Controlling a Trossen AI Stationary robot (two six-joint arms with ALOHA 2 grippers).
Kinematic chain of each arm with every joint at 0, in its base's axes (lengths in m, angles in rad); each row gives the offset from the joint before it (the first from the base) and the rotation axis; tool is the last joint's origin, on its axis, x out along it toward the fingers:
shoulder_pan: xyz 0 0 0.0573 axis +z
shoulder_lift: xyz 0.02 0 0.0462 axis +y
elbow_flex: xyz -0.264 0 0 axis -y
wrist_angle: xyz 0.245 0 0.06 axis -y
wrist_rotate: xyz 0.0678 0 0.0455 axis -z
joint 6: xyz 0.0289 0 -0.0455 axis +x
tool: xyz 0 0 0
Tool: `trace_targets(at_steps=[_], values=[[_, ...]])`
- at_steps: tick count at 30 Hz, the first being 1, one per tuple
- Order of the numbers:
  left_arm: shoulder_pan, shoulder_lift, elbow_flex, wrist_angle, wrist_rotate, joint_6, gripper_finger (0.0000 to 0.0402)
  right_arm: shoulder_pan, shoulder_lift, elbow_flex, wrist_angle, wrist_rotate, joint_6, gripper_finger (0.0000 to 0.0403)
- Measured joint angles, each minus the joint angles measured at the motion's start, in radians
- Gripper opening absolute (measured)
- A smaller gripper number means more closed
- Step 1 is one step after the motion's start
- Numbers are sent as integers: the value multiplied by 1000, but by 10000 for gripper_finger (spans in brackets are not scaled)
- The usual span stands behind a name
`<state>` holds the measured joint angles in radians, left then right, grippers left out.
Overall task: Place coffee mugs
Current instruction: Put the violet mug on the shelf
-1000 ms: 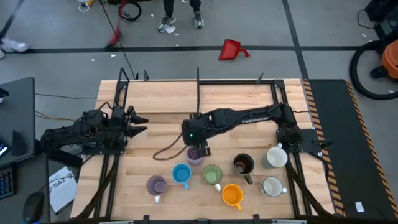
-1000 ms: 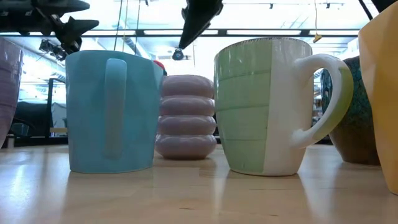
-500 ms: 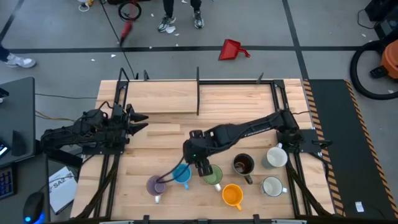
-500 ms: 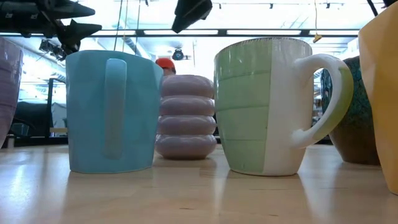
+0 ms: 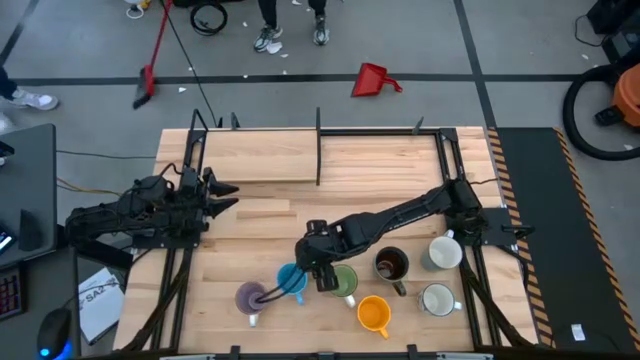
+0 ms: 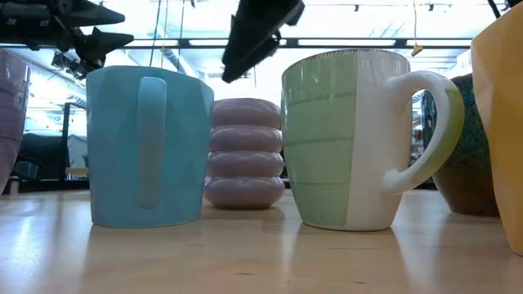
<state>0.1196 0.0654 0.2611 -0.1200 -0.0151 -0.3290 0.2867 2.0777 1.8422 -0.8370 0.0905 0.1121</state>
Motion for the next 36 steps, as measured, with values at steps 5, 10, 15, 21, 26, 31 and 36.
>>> trace_targets(at_steps=[5, 10, 15, 21, 26, 31, 36], values=[[0, 0, 0, -7, 0, 2, 181, -1, 0, -57, 17, 22, 27, 225], [0, 0, 0, -6, -16, 3, 181, -9, 0, -115, 38, 22, 25, 219], [0, 0, 0, -6, -18, 3, 181, -29, 0, -153, 61, 21, 23, 192], [1, 0, 0, -6, -31, 3, 181, -52, 0, -156, 58, 2, -18, 151], [1, 0, 0, -6, -34, 0, 181, -70, 0, -156, 58, -14, -76, 122], [1, 0, 0, -7, -40, 0, 181, -92, 0, -156, 59, -64, -145, 97], [1, 0, 0, -7, -82, -5, 181, -112, 0, -156, 70, -97, -224, 72]])
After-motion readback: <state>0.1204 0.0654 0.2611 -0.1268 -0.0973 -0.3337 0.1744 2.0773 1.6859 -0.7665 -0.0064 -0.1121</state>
